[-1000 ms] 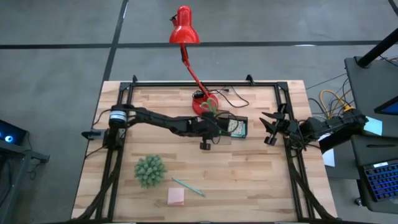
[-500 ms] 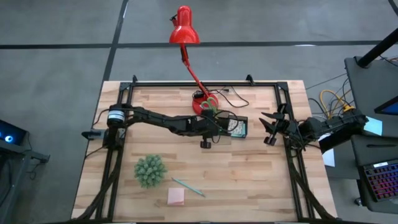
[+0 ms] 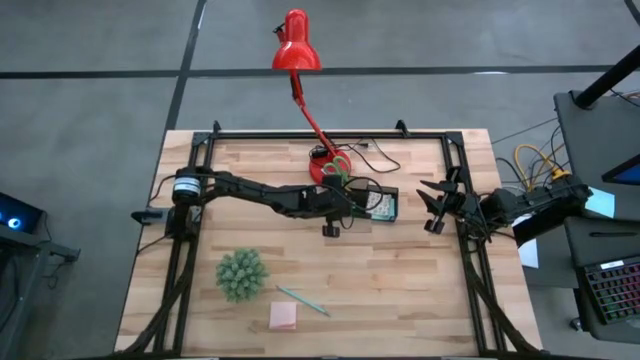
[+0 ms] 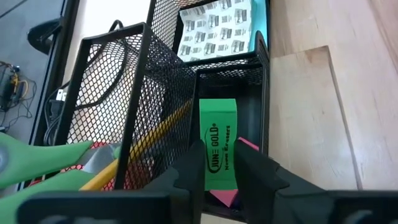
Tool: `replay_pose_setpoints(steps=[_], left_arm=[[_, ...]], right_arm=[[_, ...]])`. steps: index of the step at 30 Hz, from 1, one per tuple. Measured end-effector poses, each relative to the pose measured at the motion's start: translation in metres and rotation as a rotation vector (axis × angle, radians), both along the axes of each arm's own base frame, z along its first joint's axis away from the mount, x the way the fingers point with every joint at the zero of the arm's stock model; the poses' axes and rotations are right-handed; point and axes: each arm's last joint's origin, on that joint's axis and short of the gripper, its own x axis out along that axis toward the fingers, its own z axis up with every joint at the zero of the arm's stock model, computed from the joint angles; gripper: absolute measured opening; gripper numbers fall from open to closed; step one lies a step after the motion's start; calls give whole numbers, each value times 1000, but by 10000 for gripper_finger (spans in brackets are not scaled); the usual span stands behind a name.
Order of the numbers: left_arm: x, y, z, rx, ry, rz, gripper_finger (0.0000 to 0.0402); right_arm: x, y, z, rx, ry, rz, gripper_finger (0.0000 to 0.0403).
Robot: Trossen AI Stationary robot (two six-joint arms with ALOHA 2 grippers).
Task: Pick and place office supplies into organizer
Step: Put the green eraser into the front left compartment of the desk organizer, then put the blue pencil into the back left compartment of the desk organizer
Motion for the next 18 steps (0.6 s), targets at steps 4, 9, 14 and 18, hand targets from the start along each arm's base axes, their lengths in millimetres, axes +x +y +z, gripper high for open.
replay_pose_setpoints(steps=[4, 9, 14, 18], left_arm=[[0, 0, 0, 2, 0, 3, 105], [0, 0, 1, 2, -1, 2, 155], [0, -1, 3, 2, -2, 0, 175], [-5, -8, 13, -2, 5, -16, 175]], right_arm=[[0, 0, 0, 0, 0, 0, 100], [0, 0, 0, 0, 0, 0, 100], [0, 0, 0, 0, 0, 0, 100], [0, 0, 0, -3, 1, -1, 100]])
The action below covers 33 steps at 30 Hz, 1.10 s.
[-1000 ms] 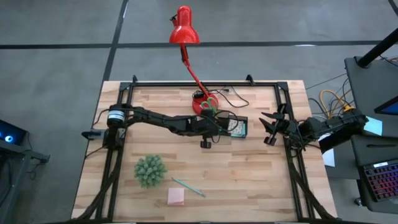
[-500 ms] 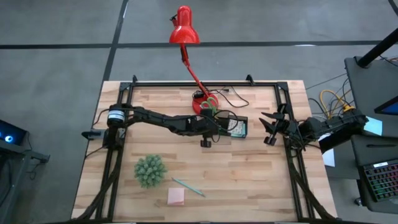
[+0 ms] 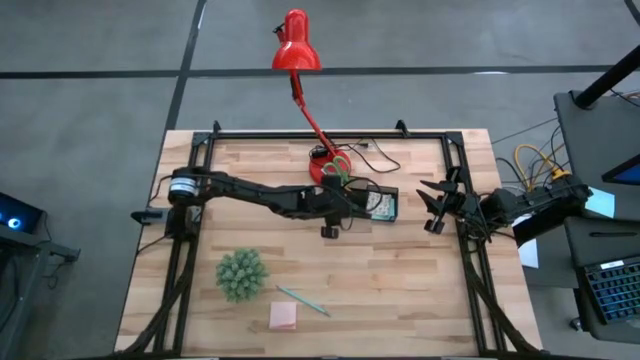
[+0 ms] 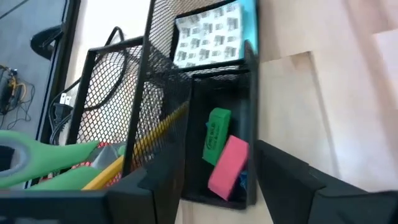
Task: Pick and place office supplies into organizer
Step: Put the blue pencil into the back left compartment of the desk organizer
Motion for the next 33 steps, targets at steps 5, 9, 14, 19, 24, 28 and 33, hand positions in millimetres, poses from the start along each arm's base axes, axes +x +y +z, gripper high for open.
replay_pose_setpoints(steps=[5, 9, 14, 19, 24, 28, 33], left_arm=[[-10, -14, 20, -12, -14, -46, 176], [-23, -32, 30, -60, 49, -134, 176], [-40, -59, 35, -144, 153, -206, 176], [-52, -87, 32, -220, 252, -240, 176], [-60, -115, 31, -296, 270, -271, 176], [-65, -136, 33, -353, 262, -279, 176], [-72, -155, 33, -390, 243, -202, 176]], right_arm=[[0, 0, 0, -2, 2, -1, 100], [0, 0, 0, -4, 2, -2, 100], [0, 0, 0, -6, 3, -2, 100], [0, 0, 0, -5, 2, -2, 100], [0, 0, 0, -5, 2, -2, 100], [0, 0, 0, -5, 2, -2, 100], [0, 0, 0, -1, 1, -1, 100]])
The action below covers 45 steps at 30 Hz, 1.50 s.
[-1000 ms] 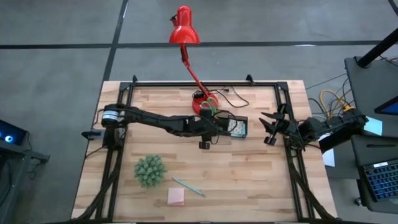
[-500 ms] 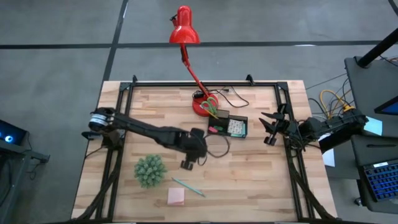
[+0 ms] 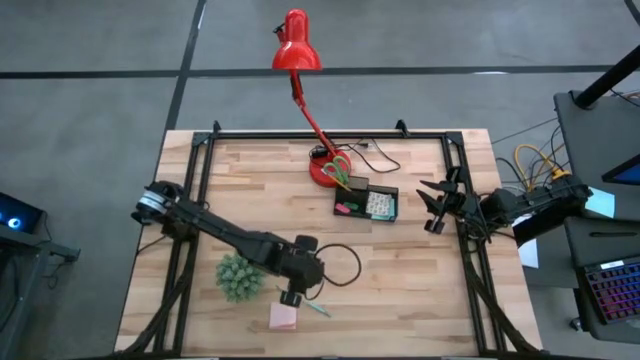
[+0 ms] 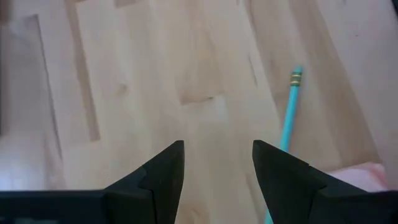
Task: Pick and place office supplies into organizer
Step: Put the blue pencil into the back left compartment of the desk organizer
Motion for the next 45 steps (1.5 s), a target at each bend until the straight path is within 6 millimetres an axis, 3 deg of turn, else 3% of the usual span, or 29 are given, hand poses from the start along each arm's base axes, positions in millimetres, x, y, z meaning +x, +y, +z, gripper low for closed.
replay_pose_setpoints(steps=[6, 12, 28, 45], left_arm=[[-7, -20, -5, -43, 20, 21, 176], [-5, -39, -28, -36, 63, -7, 176], [3, -52, -66, -16, 167, -55, 176], [9, -54, -82, -15, 228, -61, 176]], right_arm=[[0, 0, 0, 25, -4, 12, 100], [2, 0, -3, 20, 24, 13, 100], [2, 1, -4, 15, 40, 13, 100], [2, 1, -4, 16, 36, 12, 100]])
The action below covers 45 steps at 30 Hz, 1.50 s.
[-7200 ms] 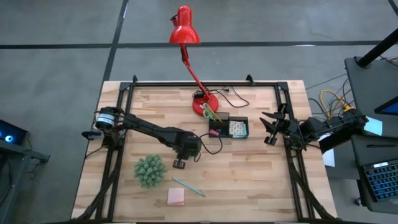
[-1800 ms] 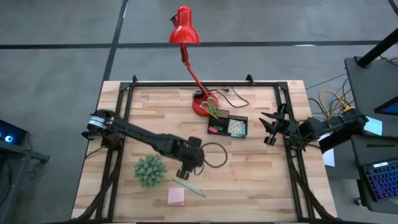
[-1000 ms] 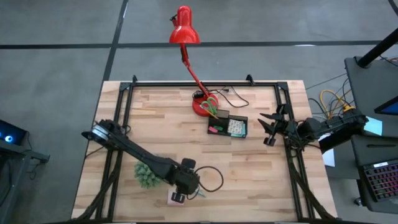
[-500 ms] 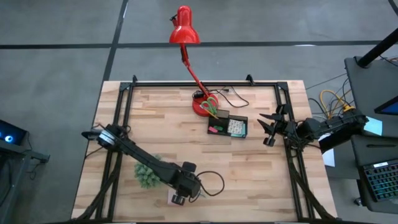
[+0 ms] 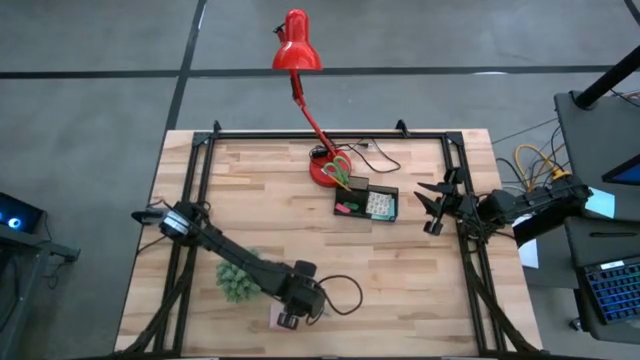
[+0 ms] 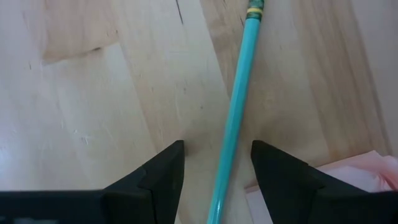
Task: Pick and place office supplies into organizer
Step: Put the blue pencil into the back left compartment of the desk organizer
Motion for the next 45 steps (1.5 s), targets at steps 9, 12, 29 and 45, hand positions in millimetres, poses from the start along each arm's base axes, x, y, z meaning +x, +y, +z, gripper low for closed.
replay_pose_setpoints(steps=[9, 12, 29, 45], left_arm=[[1, 2, 0, -34, 20, -7, 158], [1, 2, -1, -35, 22, -14, 132], [0, 1, -2, -35, 25, -97, 7], [2, 3, 17, -68, -7, -97, 7]], right_arm=[[0, 0, 0, 0, 0, 0, 100], [0, 0, 0, 0, 0, 0, 100], [0, 0, 0, 0, 0, 0, 100], [0, 0, 0, 0, 0, 0, 100]])
